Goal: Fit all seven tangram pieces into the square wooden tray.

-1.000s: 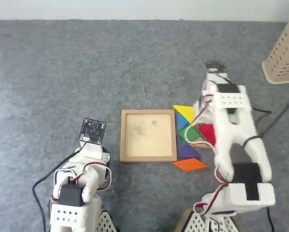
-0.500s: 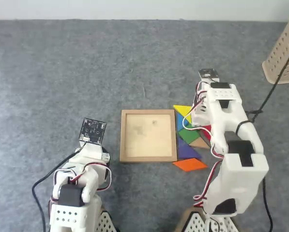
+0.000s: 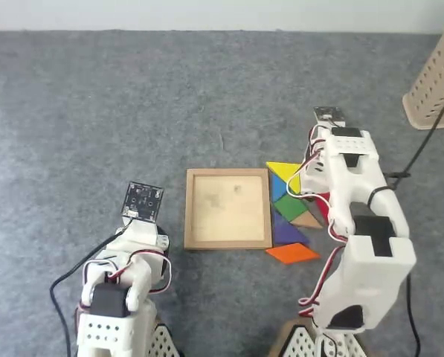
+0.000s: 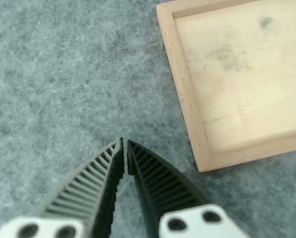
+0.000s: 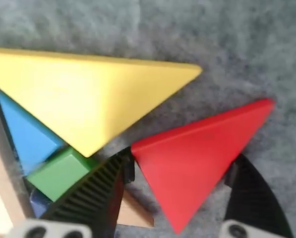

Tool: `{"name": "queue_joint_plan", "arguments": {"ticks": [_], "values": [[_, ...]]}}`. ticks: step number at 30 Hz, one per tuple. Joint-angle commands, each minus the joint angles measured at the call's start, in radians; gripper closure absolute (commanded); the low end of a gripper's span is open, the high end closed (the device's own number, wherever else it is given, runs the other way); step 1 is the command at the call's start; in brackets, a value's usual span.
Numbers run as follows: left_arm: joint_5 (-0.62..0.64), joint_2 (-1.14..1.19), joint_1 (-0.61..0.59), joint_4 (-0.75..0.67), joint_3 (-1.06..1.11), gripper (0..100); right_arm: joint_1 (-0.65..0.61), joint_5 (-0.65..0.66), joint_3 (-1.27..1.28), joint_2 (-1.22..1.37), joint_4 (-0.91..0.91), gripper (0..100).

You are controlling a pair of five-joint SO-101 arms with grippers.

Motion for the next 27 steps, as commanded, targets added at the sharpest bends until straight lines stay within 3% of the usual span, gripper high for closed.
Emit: {"name": "queue_joint_plan", "arguments": {"ticks": [1,5,15,27], "values": [[0.006,-0.021,-0.003,0.006,-0.019,99,0.042,-0.044,-0.035,-0.041,0.042,72.0],[0.006,-0.021,-0.005,0.006,-0.019,99,0.056,-0.064,-0.072,-0.081,0.064,72.0],[0.006,-0.021,-0.005,0.006,-0.019,99,0.002,-0.301,-0.147,-0.061,0.056,72.0],[0.006,-0.021,-0.005,0.006,-0.019,99,0.021,-0.313,-0.238,0.099,0.061,72.0]]}}
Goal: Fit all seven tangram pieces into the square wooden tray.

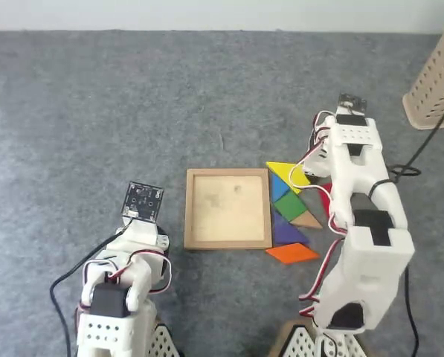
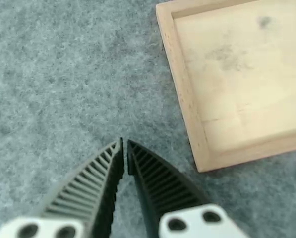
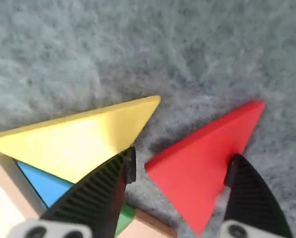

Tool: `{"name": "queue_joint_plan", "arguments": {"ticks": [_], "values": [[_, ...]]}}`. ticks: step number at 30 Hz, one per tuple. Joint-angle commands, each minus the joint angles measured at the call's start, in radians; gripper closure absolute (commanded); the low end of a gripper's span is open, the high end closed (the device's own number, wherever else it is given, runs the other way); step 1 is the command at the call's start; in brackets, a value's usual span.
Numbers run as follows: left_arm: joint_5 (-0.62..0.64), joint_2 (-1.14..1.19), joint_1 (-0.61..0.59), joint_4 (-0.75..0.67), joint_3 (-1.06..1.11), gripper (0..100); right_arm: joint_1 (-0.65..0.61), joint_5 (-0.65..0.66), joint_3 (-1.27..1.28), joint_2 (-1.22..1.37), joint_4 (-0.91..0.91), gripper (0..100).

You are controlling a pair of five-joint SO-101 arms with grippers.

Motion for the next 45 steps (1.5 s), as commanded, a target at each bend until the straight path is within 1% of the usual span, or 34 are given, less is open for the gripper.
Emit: {"name": "queue_joint_plan", "arguments": {"ticks": [1,14,20,24,27,32,35,38,40,42,45], "values": [[0.006,-0.021,-0.005,0.006,-0.019,99,0.012,-0.009,-0.054,0.025,0.013,72.0],[0.006,-0.021,-0.005,0.006,-0.019,99,0.073,-0.002,-0.025,0.062,0.021,73.2],[0.006,-0.021,-0.005,0.006,-0.019,99,0.073,-0.002,-0.032,0.056,0.045,88.7],[0.006,-0.021,-0.005,0.006,-0.019,99,0.073,0.066,-0.026,0.013,0.050,93.8],[0.006,-0.021,-0.005,0.006,-0.019,99,0.071,0.075,-0.026,-0.058,0.087,98.8],[0.006,-0.021,-0.005,0.006,-0.019,99,0.051,0.120,0.021,-0.199,0.111,99.1],[0.006,-0.021,-0.005,0.006,-0.019,99,0.035,0.124,0.080,-0.302,0.111,99.1],[0.006,-0.021,-0.005,0.006,-0.019,99,-0.008,0.126,0.118,-0.421,0.111,99.1],[0.006,-0.021,-0.005,0.006,-0.019,99,-0.071,0.126,0.127,-0.486,0.110,99.1],[0.006,-0.021,-0.005,0.006,-0.019,99,-0.168,0.127,0.137,-0.509,0.071,99.1],[0.006,-0.021,-0.005,0.006,-0.019,99,-0.340,0.147,0.133,-0.470,-0.005,99.1]]}}
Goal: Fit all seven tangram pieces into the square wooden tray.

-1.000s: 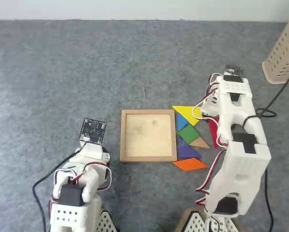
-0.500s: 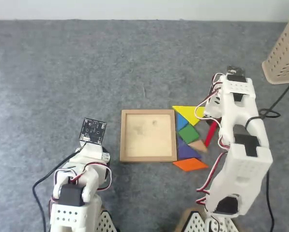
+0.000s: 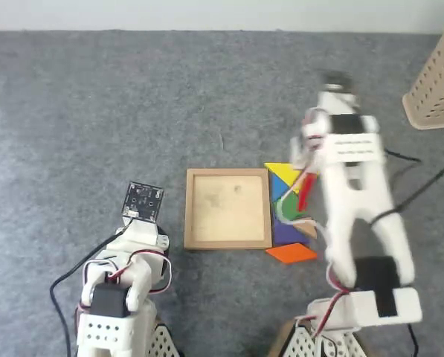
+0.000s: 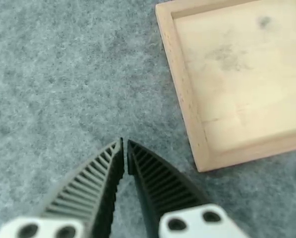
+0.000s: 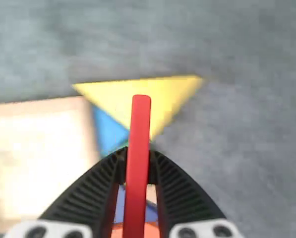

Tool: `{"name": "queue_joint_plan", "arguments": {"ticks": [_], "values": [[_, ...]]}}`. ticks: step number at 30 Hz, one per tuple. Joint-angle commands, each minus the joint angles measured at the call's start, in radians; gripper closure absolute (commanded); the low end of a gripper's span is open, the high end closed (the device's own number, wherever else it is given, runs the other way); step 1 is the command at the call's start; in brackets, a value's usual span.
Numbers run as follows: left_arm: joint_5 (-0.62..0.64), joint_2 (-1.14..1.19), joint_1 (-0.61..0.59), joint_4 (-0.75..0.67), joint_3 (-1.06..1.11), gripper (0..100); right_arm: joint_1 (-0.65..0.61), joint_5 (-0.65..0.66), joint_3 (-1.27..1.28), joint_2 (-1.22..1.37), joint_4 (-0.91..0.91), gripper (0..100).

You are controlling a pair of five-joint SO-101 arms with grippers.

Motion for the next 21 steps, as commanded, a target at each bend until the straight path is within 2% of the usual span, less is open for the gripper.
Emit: {"name": "queue_joint_plan", "arguments": {"ticks": [1,4,7,11,15,17,21], "values": [[0.006,-0.021,-0.006,0.006,-0.019,99,-0.208,0.018,-0.021,-0.019,-0.084,99.1],[0.006,-0.021,-0.006,0.006,-0.019,99,-0.340,-0.035,-0.063,0.062,-0.142,99.2],[0.006,-0.021,-0.006,0.006,-0.019,99,-0.421,-0.084,-0.115,0.159,-0.182,99.2],[0.006,-0.021,-0.006,0.006,-0.019,99,-0.484,-0.196,-0.204,0.282,-0.189,99.0],[0.006,-0.021,-0.006,0.006,-0.019,99,-0.510,-0.247,-0.255,0.364,-0.183,98.7],[0.006,-0.021,-0.006,0.006,-0.019,99,-0.519,-0.241,-0.258,0.387,-0.183,95.4],[0.006,-0.021,-0.006,0.006,-0.019,99,-0.527,-0.238,-0.258,0.392,-0.157,79.2]]}}
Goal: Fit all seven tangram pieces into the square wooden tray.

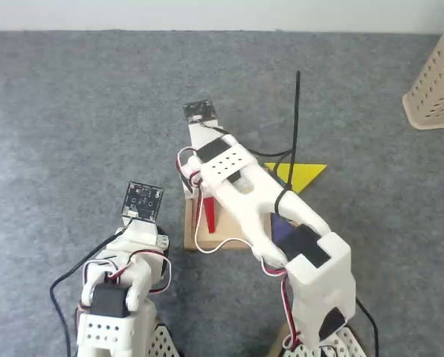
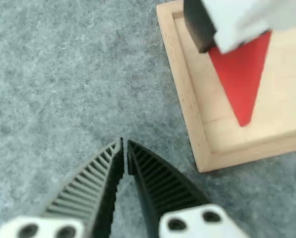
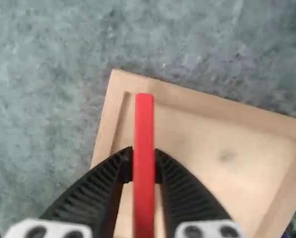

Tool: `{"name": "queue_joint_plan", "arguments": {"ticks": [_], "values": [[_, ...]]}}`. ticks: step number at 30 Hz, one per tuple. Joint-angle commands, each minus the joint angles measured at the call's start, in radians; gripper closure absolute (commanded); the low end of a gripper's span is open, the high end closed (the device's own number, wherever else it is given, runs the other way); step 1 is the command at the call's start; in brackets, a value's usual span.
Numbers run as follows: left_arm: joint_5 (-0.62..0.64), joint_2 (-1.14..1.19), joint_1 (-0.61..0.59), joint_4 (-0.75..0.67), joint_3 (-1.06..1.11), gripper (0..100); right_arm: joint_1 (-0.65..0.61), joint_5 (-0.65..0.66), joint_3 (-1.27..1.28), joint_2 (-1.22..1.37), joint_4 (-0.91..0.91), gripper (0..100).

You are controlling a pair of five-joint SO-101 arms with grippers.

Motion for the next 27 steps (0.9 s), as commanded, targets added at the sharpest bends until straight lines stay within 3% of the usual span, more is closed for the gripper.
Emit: {"name": "queue_joint_plan", "arguments": {"ticks": [1,12,15,18,23,27], "values": [[0.006,-0.021,-0.003,0.006,-0.019,99,-0.010,-0.005,-0.058,-0.033,0.024,76.9],[0.006,-0.021,-0.003,0.006,-0.019,99,0.206,0.259,-0.051,-0.272,0.139,78.7],[0.006,-0.021,-0.003,0.006,-0.019,99,0.252,0.298,-0.023,-0.282,0.163,86.3],[0.006,-0.021,-0.003,0.006,-0.019,99,0.268,0.350,0.089,-0.271,0.068,99.8],[0.006,-0.021,-0.003,0.006,-0.019,99,0.268,0.419,0.290,-0.268,-0.122,99.3],[0.006,-0.021,-0.003,0.006,-0.019,99,0.260,0.420,0.310,-0.266,-0.127,99.1]]}}
